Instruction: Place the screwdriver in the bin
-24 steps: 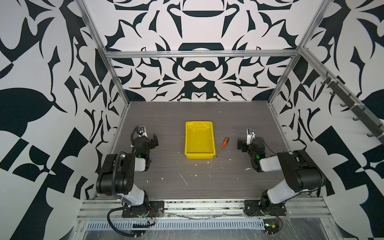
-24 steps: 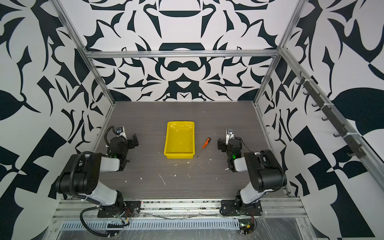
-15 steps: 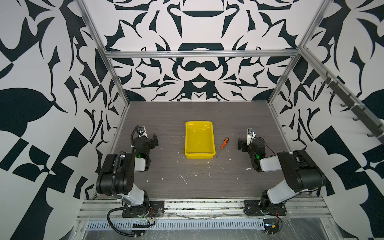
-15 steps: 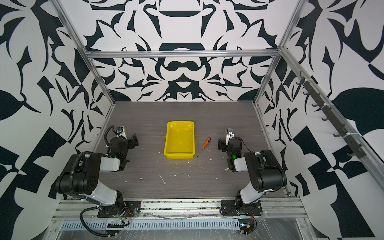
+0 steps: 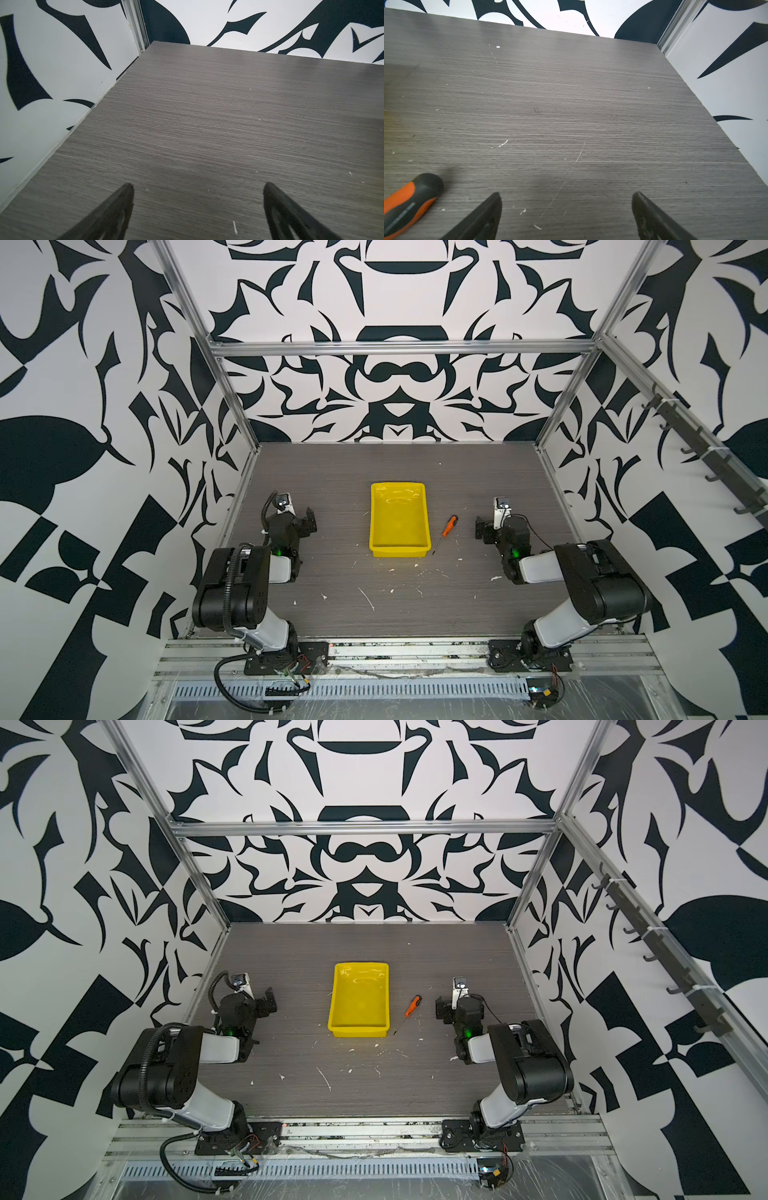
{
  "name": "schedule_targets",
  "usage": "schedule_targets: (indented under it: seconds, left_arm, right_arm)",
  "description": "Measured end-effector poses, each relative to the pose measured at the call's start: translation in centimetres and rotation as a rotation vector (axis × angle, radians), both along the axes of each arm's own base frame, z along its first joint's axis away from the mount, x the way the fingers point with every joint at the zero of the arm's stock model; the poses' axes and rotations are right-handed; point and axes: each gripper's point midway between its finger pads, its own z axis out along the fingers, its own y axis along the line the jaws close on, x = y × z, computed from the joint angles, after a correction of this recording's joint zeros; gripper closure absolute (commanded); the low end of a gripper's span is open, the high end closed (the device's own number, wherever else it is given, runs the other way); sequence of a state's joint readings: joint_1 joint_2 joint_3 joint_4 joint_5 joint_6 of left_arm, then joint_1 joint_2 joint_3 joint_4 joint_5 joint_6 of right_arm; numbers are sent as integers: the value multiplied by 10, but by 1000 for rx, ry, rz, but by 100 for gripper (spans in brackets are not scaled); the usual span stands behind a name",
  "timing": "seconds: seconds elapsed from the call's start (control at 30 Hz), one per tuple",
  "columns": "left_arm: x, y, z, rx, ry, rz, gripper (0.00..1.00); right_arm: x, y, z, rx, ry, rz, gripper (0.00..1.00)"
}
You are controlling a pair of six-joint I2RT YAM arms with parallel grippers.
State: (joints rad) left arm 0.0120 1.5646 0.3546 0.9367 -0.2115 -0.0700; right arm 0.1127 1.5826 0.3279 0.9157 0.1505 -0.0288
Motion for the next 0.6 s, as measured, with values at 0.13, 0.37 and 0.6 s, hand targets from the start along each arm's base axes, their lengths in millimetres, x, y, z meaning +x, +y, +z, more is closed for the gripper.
schedule_targets:
  seconds: [0.13,0.37,0.6]
  left_arm:
    - [0,0,0,0,0,0,0]
    - [0,0,0,0,0,0,0]
    - [-9,-6,4,8,-17,-31,0]
  right_arm:
    - [0,0,0,0,0,0,0]
    - [-1,-3,1,-6,-11,-18,0]
    - [-18,-9,9,-40,-72,-79,0]
